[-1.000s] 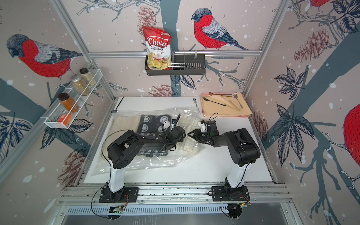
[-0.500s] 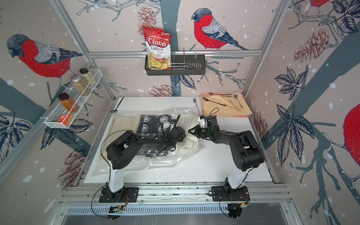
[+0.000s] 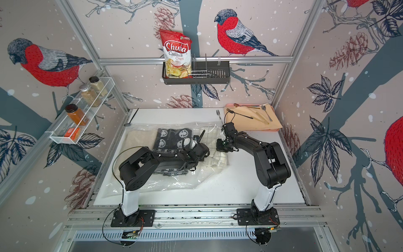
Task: Take the scarf out of the vacuum bag
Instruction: Take out the scarf from the vacuum bag.
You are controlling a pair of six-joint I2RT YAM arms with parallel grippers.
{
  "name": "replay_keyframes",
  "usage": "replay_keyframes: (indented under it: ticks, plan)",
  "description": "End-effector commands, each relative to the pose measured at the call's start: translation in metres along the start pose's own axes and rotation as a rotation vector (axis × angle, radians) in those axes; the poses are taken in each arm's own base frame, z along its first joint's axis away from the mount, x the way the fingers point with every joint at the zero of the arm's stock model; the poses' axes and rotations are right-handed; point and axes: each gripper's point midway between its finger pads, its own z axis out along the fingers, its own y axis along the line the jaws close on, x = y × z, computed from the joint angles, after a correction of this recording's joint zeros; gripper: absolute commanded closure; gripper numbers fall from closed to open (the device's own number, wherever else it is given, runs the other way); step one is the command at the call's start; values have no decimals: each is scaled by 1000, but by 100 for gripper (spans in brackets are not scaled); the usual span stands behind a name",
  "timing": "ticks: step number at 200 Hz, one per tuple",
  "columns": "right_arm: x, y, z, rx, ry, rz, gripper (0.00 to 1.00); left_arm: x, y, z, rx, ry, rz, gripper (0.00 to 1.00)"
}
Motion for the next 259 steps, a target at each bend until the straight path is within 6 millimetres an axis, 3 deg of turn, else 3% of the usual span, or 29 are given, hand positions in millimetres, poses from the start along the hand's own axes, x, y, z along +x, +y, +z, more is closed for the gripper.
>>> replay_keyframes:
  ticks: [1,41,111,158,224,259]
  plan:
    - [2,-35,-18,187,-4,-5,100,24,20,0,-78,96,57,100]
    - [-3,-43,-37,227,-30,7,100,27,24,3,-88,109,53,100]
    - [5,-76,-63,331,-57,78,100,18,31,3,-110,105,29,100]
    - [17,-92,-69,406,-33,116,100,15,31,0,-108,105,26,100]
    - [30,-125,-99,578,-27,192,100,12,31,-1,-104,97,11,100]
    - [33,-127,-99,594,-13,184,100,11,27,-3,-88,97,2,100]
